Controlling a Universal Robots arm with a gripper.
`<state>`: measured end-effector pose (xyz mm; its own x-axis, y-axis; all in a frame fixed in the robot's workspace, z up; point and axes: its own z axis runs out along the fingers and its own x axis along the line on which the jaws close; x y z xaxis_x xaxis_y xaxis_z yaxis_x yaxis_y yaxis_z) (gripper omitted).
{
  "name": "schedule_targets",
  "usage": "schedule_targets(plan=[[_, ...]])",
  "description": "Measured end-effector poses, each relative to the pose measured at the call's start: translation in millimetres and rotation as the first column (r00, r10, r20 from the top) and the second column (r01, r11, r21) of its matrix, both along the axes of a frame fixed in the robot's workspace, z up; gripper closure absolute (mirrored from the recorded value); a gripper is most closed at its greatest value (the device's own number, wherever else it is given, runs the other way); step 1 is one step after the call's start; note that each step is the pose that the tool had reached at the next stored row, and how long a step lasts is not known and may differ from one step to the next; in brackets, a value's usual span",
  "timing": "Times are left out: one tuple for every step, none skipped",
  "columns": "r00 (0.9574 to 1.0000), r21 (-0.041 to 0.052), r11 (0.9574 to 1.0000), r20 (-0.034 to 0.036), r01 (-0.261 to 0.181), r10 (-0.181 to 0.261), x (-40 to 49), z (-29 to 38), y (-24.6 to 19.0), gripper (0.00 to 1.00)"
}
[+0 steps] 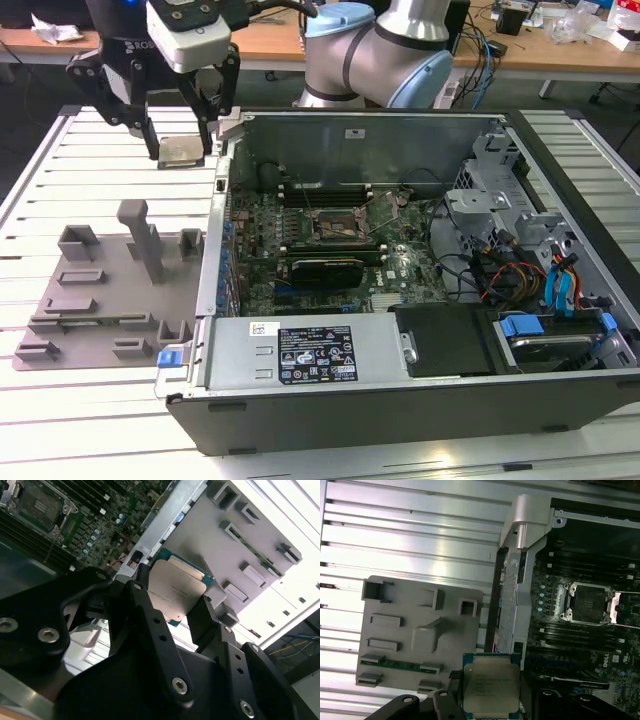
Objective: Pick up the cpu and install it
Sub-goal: 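Pick up the cpu and move it towards the insertion slot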
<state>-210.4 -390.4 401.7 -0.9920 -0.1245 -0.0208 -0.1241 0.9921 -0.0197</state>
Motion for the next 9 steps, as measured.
schedule_targets(plan=[[1.0000,0.0001,1.0000,0.0001,0.000,0.000,4.2,-0.1,0.0,0.45],[1.0000,0.0000,1.0000,0.0000,0.000,0.000,9.5,-0.1,0.2,0.45],[1.0000,0.0001,1.0000,0.0001,0.000,0.000,13.7,-0.2,0.3,0.45],[1.0000,0.0001,1.0000,0.0001,0.000,0.000,15.4,-0.3,0.4,0.45],[1.0000,0.0000,1.0000,0.0001,0.000,0.000,17.2,-0.3,0.4,0.45],[1.0000,0.0000,1.0000,0.0000,0.000,0.000,21.9,-0.5,0.6,0.45],[1.0000,0.0000,1.0000,0.0000,0.000,0.000,25.3,-0.8,0.8,0.45],[1.0000,0.0000,1.0000,0.0000,0.000,0.000,29.1,-1.3,1.3,0.45],[1.0000,0.0001,1.0000,0.0001,0.000,0.000,32.4,-2.3,2.0,0.45]])
